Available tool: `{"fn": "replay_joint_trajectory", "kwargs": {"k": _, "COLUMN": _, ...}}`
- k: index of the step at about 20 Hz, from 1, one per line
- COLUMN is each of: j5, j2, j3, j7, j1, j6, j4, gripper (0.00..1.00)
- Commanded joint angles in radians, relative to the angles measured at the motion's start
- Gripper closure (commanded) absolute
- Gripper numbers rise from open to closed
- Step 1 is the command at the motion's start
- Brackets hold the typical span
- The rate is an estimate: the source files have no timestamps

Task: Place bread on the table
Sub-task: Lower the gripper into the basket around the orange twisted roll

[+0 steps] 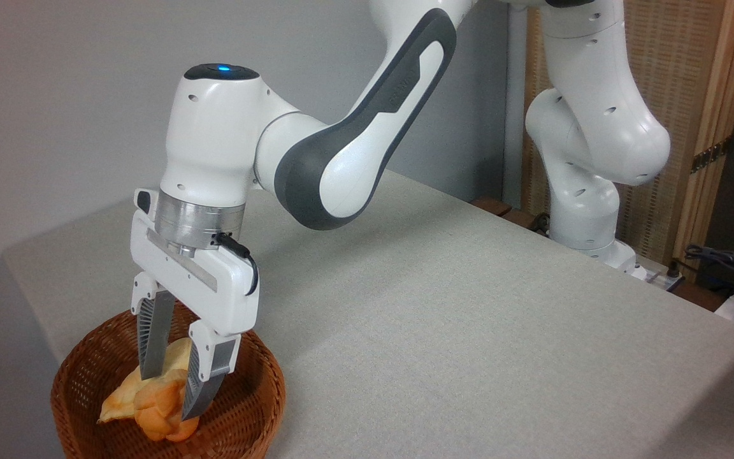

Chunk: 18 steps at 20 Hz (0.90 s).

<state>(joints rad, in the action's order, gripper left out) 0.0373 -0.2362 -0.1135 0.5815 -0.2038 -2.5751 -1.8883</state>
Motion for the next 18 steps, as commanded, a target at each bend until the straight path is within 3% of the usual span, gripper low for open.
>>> {"fn": "replay_joint_trajectory", "kwargs": {"k": 1, "j5": -0.019, "j2": -0.005, "j3": -0.008, "j7": 0.029, "j1": -0.003, "j6": -0.010, "j4": 0.011, "gripper": 0.69}}
{"fn": "replay_joint_trajectory", "kwargs": {"k": 18, "j5": -0.017, "j2": 0.006, "j3": -0.015, "j7": 0.035, "j1": -0.002, "j6": -0.005, "j4": 0.009, "gripper": 0.68}}
